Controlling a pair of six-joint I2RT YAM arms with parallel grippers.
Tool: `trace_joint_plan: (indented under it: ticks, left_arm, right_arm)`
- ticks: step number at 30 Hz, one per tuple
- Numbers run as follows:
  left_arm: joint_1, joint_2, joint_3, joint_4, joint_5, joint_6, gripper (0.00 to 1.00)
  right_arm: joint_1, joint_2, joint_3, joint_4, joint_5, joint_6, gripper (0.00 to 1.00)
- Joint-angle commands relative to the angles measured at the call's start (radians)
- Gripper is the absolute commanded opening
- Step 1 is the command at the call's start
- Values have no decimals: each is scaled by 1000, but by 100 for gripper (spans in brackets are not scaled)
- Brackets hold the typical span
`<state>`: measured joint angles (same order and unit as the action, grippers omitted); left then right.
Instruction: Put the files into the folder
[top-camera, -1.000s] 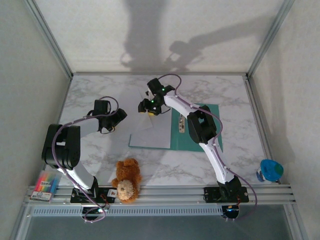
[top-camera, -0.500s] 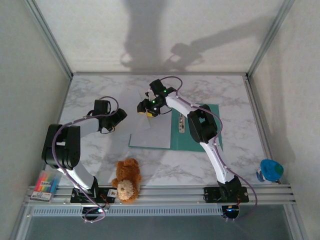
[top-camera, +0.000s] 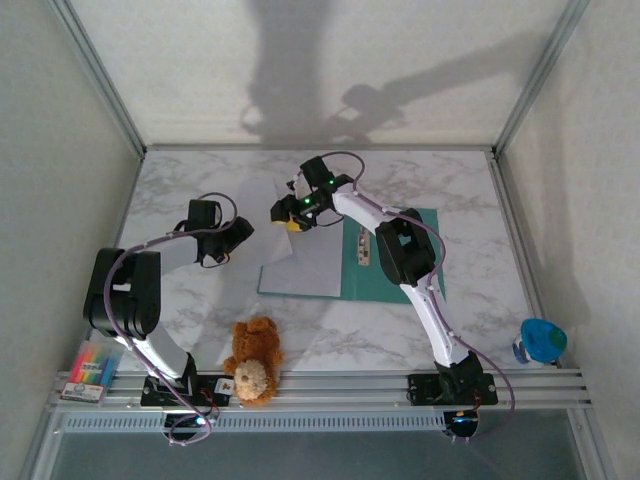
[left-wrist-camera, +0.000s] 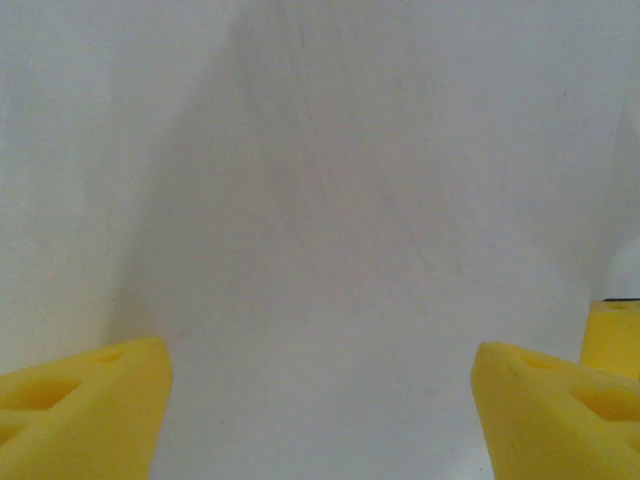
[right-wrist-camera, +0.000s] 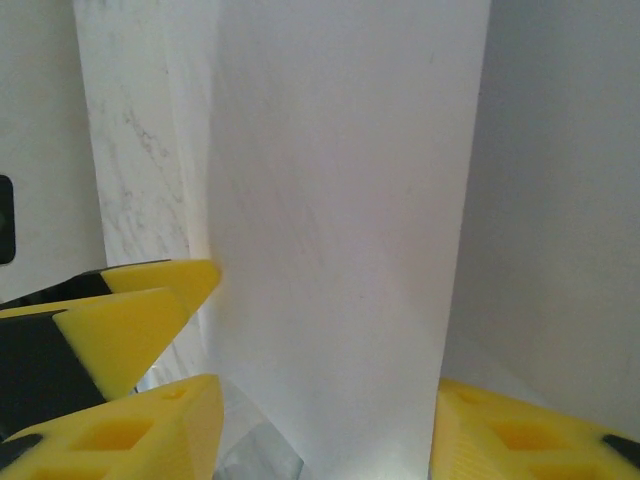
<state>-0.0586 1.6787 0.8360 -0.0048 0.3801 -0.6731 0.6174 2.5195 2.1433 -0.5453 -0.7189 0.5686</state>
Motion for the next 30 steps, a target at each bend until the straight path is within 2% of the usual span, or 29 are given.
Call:
trace_joint_plan:
  ticks: [1,6,20,30]
  left_arm:
    - [-10,-16,-5,-24,-9,20,79]
    - [-10,-20,-11,-22,-9,23,79]
    - [-6,-35,-24,-16,-5,27,79]
    - [0,-43,-38,-10,-1,28,79]
  right_arm:
    - [-4,27,46,5,-51,-5,54]
    - [-1,44,53,31,-86,-1,54]
    - [21,128,165,-39,-95,-27,52]
    - [28,133,179,-51,-80,-34,40]
